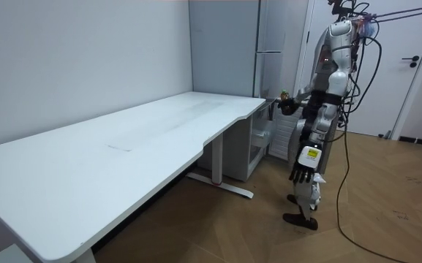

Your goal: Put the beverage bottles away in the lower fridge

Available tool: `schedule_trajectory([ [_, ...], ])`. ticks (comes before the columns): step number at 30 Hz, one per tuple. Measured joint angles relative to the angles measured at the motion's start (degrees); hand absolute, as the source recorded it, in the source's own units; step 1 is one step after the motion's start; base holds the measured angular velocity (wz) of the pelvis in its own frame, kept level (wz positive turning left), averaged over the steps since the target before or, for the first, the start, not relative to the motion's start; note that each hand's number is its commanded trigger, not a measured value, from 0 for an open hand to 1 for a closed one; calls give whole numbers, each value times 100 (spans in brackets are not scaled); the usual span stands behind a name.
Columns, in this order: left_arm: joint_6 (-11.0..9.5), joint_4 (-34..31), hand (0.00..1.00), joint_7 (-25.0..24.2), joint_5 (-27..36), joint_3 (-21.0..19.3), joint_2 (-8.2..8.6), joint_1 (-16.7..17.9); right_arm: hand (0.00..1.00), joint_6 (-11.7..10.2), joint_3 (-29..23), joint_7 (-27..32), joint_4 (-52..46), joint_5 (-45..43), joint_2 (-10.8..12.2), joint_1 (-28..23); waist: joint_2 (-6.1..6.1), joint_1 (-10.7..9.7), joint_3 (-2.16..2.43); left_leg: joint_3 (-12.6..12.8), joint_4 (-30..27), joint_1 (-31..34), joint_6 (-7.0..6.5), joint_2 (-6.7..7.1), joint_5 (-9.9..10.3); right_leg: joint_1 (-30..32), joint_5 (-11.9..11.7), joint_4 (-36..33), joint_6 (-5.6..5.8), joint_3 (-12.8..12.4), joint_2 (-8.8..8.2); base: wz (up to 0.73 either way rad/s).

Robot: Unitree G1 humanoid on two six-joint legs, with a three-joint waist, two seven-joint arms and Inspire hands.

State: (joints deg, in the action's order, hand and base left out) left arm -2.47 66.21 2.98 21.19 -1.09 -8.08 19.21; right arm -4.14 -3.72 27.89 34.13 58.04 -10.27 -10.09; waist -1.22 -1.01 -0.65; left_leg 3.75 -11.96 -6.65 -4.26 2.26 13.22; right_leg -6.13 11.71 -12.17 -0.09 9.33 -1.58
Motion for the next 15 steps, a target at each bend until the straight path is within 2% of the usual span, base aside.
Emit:
schedule_trajectory([
  [2, 111, -37, 0, -80, -73, 5, -43, 86, 100, 2, -98, -305, 230, 809, -155, 50, 50, -9, -17, -162, -122, 47, -6, 49, 22, 4, 105, -170, 12, 118, -56, 36],
  [6, 258, -40, 0, -172, -149, -66, -76, 119, 100, 52, -360, -731, 834, 1597, -226, 369, 73, 29, -19, -282, -535, 306, -3, 65, 192, 156, 307, -482, 3, 238, -150, 22],
  [10, 302, -112, 0, -321, -225, -232, -158, 103, 100, 63, -532, -1071, 1442, 1664, -283, 771, 57, 182, -22, -293, -994, 624, 12, 63, 360, 490, 521, -997, -28, 252, -218, 4],
  [13, 369, -100, 0, -376, -207, -198, -238, -98, 100, 65, -459, -1314, 1904, 1625, -380, 1210, -8, 233, -30, -321, -1446, 1137, 19, 54, 472, 953, 636, -1426, -64, 290, -265, 7],
  [15, 380, -67, 0, -372, -199, -201, -245, -296, 100, 134, -461, -1361, 2180, 1618, -441, 1569, -27, 289, -47, -316, -1706, 1474, 18, 81, 473, 1294, 690, -1740, -97, 329, -351, 7],
])
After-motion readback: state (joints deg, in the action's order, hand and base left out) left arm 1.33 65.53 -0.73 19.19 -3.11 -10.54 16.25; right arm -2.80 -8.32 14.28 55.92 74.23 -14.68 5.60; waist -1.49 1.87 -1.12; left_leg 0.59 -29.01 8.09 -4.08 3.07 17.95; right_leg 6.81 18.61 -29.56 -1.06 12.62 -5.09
